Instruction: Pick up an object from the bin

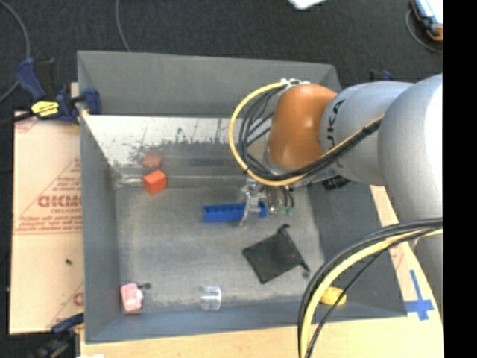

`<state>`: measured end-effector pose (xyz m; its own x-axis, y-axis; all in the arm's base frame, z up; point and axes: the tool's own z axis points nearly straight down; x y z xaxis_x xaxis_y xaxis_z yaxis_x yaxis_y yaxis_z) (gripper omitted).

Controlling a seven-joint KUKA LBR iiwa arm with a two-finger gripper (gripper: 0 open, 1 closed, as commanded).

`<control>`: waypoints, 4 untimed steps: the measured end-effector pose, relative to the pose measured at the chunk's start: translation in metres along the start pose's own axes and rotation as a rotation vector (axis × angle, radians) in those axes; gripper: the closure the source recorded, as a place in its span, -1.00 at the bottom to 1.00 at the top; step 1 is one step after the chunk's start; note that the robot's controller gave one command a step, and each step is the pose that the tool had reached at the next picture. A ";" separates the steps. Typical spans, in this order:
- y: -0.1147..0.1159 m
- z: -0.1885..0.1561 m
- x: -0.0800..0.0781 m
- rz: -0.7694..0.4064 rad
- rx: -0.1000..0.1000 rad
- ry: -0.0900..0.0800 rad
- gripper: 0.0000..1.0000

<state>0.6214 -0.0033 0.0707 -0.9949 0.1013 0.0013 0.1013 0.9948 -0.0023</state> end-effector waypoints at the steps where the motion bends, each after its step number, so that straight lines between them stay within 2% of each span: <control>1: 0.000 0.000 0.000 0.000 0.000 0.000 1.00; 3: -0.002 -0.003 -0.001 0.007 -0.002 -0.003 1.00; 4: 0.000 -0.083 -0.005 -0.012 0.000 -0.004 1.00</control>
Offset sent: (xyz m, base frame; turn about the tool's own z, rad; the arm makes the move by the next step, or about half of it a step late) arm 0.0000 0.0000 0.0000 0.0000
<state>0.6265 -0.0039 0.1538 -0.9960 0.0898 -0.0030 0.0899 0.9960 -0.0025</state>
